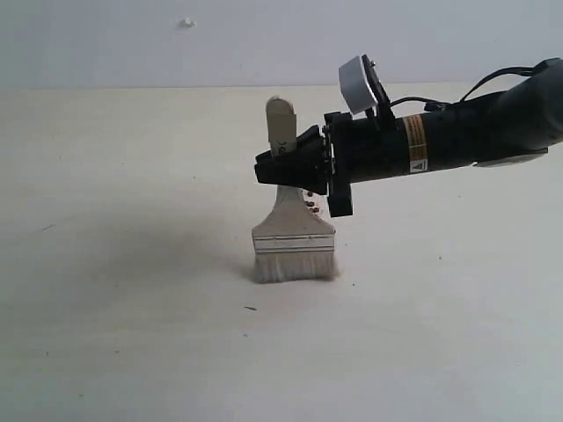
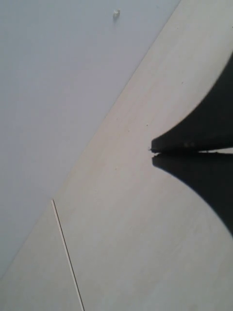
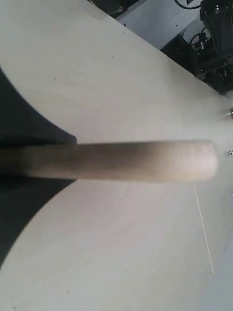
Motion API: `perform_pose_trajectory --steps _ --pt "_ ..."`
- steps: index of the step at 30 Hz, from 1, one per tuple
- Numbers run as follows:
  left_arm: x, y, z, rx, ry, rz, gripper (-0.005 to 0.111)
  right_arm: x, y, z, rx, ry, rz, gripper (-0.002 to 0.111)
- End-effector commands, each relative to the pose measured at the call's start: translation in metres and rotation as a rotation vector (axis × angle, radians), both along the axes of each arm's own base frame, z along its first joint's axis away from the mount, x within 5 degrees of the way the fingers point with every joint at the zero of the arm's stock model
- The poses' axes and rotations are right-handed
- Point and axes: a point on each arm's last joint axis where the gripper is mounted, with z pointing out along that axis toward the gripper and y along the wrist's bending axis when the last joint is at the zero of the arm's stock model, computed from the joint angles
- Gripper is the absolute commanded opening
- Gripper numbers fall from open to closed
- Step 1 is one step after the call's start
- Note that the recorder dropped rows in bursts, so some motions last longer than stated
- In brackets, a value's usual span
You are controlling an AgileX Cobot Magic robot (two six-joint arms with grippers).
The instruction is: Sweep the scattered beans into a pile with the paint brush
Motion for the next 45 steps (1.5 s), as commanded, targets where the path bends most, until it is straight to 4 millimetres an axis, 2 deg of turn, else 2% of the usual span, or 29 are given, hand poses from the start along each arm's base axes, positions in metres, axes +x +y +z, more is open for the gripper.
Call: perform_pose_trajectory --steps 1,18,23,31,34,41,44,45 --pt "0.000 0.000 0.002 0.002 -0.011 0.001 0.000 -0.001 -0.002 0.018 0.017 -0.011 -0.004 0.000" --pt "0.000 0.000 0.002 0.002 -0.011 0.001 0.000 -0.007 -0.003 0.051 0.030 -0.073 0.003 0.000" --pt "0.000 0.000 0.002 0.002 -0.011 0.001 0.000 -0.005 -0.007 0.055 0.030 -0.112 -0.004 0.000" --pt "0.000 0.000 0.002 0.002 -0.011 0.001 0.000 0.018 -0.051 0.059 0.064 -0.183 -0.178 0.000" --pt "0.000 0.000 0.002 0.002 -0.011 0.001 0.000 0.026 -0.061 0.056 0.085 -0.214 -0.239 0.000" --pt "0.000 0.000 0.002 0.002 -0.011 0.001 0.000 0.054 -0.063 0.033 0.105 -0.253 -0.294 0.000" --pt "0.000 0.000 0.002 0.002 -0.011 0.001 0.000 0.070 -0.061 0.024 0.107 -0.262 -0.294 0.000" --pt "0.000 0.000 0.002 0.002 -0.011 0.001 0.000 0.082 -0.061 0.020 0.110 -0.277 -0.292 0.000"
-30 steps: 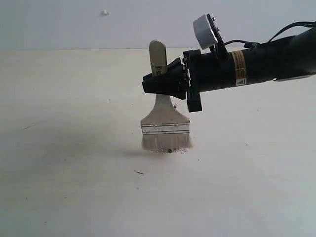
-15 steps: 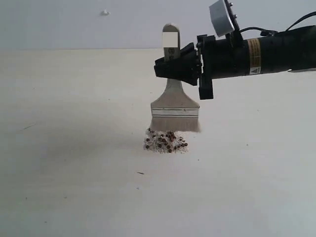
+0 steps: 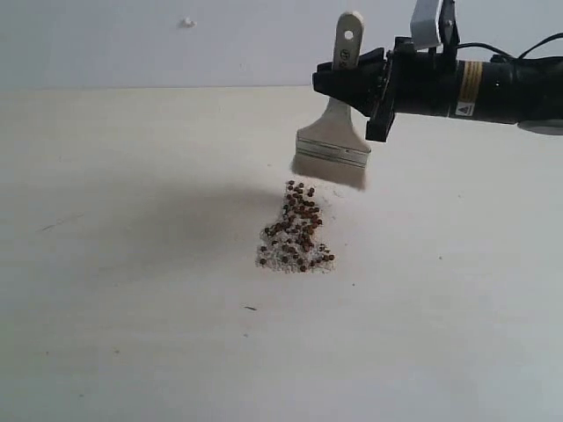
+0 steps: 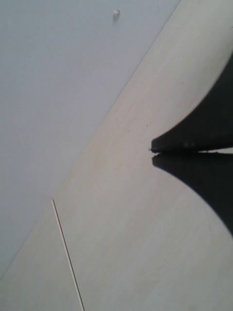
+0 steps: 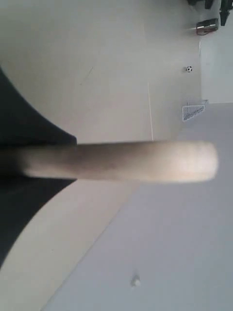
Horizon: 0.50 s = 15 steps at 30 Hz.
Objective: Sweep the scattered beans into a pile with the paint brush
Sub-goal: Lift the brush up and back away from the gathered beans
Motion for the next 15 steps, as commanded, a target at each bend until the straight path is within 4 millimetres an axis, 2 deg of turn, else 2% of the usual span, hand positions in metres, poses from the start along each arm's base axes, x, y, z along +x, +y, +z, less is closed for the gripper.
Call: perform_pose_trajectory --steps 1,5,7,12,15 --pt "0.000 0.000 0.002 0.002 -0.011 0.001 0.000 0.035 0.000 -0.009 0.030 -0.034 -0.016 0.000" --pt "0.000 0.000 0.002 0.002 -0.011 0.001 0.000 0.061 0.005 -0.002 -0.001 0.045 0.068 0.000" --pt "0.000 0.000 0.002 0.002 -0.011 0.001 0.000 0.072 0.006 -0.005 -0.036 0.066 0.083 0.000" --pt "0.000 0.000 0.002 0.002 -0.011 0.001 0.000 0.077 0.006 -0.030 -0.038 0.110 0.083 0.000" --pt "0.000 0.000 0.002 0.002 -0.011 0.001 0.000 0.077 0.007 -0.036 -0.035 0.122 0.092 0.000"
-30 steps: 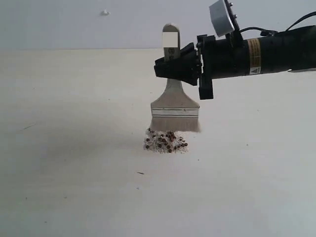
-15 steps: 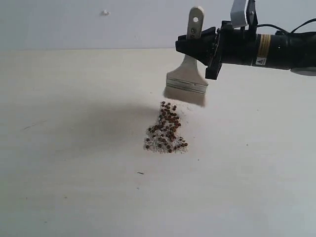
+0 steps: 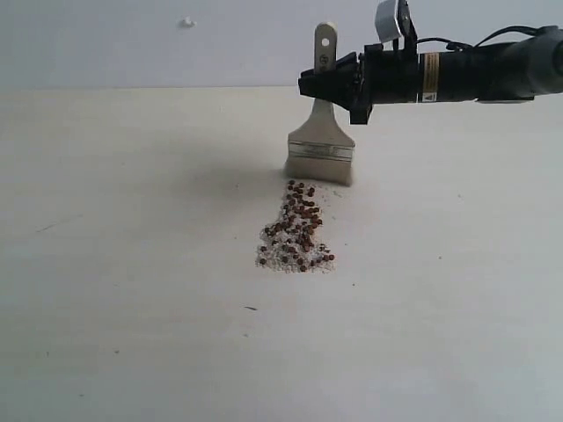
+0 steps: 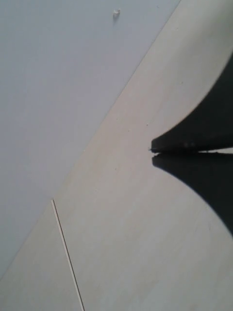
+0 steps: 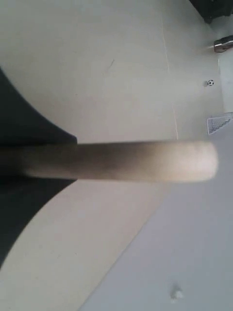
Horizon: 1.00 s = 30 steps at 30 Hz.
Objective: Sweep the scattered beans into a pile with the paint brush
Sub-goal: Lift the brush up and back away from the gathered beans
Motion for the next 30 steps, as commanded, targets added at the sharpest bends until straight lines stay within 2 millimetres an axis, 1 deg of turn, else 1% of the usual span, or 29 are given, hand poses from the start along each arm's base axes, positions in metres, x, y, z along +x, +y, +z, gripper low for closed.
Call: perform_pose_trajectory --steps 1,6,14,17,26,30 --pt "0.000 0.000 0.002 0.002 -0.011 0.001 0.000 0.001 -0.002 -0.003 0.013 0.026 0.007 0.000" --pt "0.000 0.000 0.002 0.002 -0.011 0.001 0.000 -0.001 -0.001 -0.005 0.010 0.098 0.011 0.000" --pt "0.000 0.000 0.002 0.002 -0.011 0.001 0.000 -0.005 -0.002 -0.011 -0.042 0.183 0.043 0.000" --pt "0.000 0.000 0.002 0.002 -0.011 0.001 0.000 -0.006 -0.002 -0.012 -0.040 0.193 0.041 0.000" --pt "0.000 0.000 0.002 0.002 -0.011 0.001 0.000 -0.007 0.009 -0.009 -0.015 0.185 0.048 0.000" --pt "0.000 0.000 0.002 0.002 -0.011 0.001 0.000 -0.006 0.009 -0.003 -0.008 0.163 0.044 0.000"
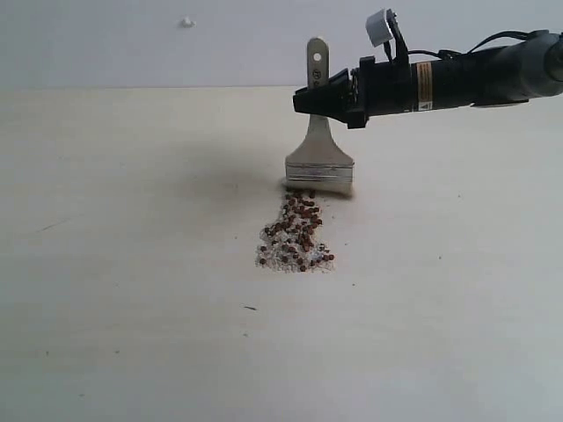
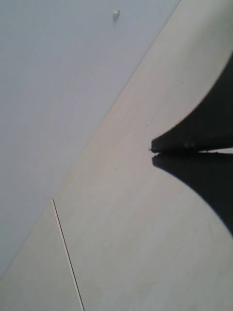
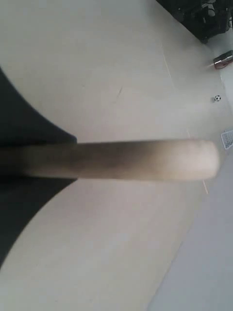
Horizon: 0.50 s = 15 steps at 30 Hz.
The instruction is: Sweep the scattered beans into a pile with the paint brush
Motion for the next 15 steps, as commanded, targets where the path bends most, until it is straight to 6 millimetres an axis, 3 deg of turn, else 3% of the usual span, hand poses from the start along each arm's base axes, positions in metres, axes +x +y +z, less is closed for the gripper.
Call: perform_pose_trajectory --steps 1,9,15 --pt "0.000 0.000 0.002 0.002 -0.011 0.001 0.000 0.000 0.002 0.007 0.002 -0.027 0.002 0.000" --pt "0.000 0.000 0.002 0.002 -0.011 0.001 0.000 -0.001 0.002 0.021 -0.001 -0.053 0.006 0.000" --pt "0.000 0.000 0.002 0.002 -0.011 0.001 0.000 -0.004 0.001 0.020 -0.039 -0.015 0.030 0.000"
